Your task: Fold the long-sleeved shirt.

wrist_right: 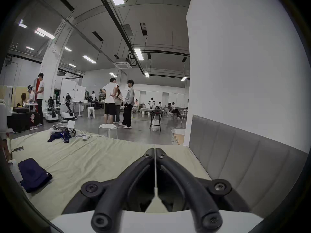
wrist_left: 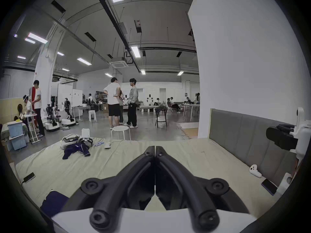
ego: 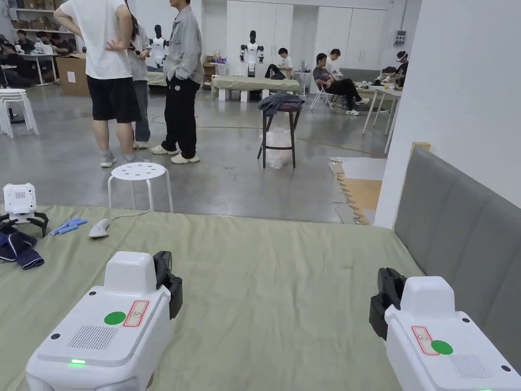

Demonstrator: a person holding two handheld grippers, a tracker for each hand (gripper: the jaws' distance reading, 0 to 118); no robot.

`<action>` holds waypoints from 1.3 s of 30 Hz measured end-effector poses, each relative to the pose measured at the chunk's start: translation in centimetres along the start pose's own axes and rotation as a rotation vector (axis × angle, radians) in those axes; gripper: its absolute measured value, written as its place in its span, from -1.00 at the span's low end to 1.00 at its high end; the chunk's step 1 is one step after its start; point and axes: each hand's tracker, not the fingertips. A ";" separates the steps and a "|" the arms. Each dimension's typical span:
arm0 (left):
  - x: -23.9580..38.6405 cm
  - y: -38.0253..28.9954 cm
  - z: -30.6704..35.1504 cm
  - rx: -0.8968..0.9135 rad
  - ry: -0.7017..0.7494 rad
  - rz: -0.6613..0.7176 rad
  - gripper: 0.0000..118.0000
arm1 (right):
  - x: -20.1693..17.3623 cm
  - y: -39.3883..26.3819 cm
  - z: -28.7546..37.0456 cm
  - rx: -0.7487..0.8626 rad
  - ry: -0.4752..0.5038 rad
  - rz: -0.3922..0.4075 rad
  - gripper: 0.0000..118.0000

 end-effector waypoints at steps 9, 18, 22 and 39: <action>-0.1 0.7 -0.4 0.022 0.029 -0.019 0.88 | 0.8 0.7 0.9 0.037 -0.014 0.009 1.00; 0.4 0.8 -0.2 0.022 0.037 -0.020 0.88 | 0.4 1.2 0.4 0.038 -0.029 0.013 1.00; 0.3 0.9 -0.2 0.019 0.034 -0.006 0.88 | 0.2 1.4 0.4 0.043 -0.035 0.013 1.00; 0.7 1.0 0.0 0.062 0.030 -0.031 0.88 | -0.6 1.3 0.1 0.058 -0.045 0.022 1.00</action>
